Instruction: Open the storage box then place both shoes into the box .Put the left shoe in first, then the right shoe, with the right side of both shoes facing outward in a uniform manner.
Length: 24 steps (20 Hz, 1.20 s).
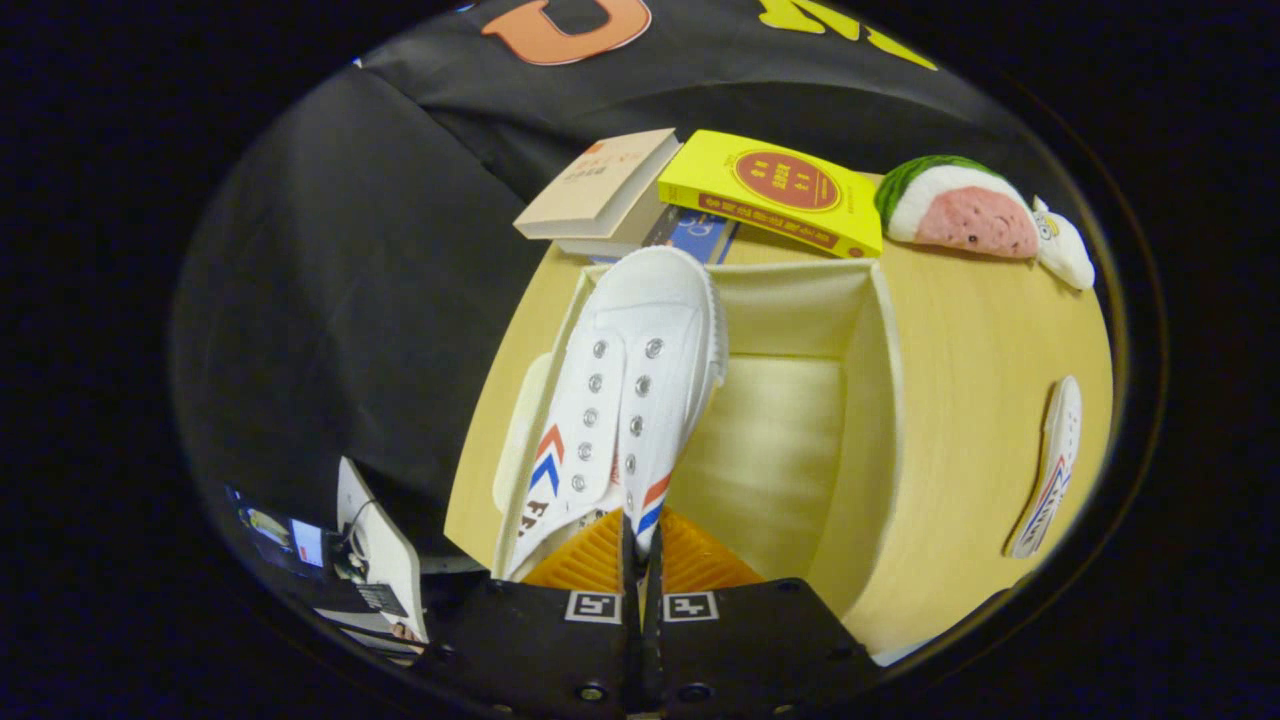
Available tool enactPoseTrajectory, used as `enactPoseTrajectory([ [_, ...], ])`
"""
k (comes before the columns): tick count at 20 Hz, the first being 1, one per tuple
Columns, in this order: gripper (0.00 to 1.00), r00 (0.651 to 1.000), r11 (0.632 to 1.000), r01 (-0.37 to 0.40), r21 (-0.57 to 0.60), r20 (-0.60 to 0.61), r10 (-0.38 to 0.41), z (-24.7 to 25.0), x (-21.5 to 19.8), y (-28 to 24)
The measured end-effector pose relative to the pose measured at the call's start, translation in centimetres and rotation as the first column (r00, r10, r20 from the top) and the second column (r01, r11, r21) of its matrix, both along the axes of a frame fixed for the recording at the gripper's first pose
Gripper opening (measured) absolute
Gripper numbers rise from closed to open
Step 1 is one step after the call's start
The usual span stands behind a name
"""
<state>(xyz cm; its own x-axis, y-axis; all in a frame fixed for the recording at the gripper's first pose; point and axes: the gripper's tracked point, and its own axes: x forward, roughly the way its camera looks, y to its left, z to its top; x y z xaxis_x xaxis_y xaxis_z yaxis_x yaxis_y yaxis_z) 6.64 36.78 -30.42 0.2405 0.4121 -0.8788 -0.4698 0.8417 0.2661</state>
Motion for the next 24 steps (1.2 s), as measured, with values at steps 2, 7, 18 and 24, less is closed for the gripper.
enactPoseTrajectory([
  [2, 0.01, 1.0, 0.999, 0.015, -0.044, -0.024, -0.017, -2.0, 0.0, 0.3],
  [7, 0.0, 0.998, 0.986, 0.043, -0.163, -0.047, -0.052, -5.9, 2.1, 1.2],
  [18, 0.15, 0.991, 0.977, -0.033, -0.21, -0.131, 0.005, -8.1, 1.7, 1.5],
  [24, 0.94, 0.985, 0.979, -0.117, -0.167, -0.145, 0.093, -0.5, -0.1, -0.1],
])
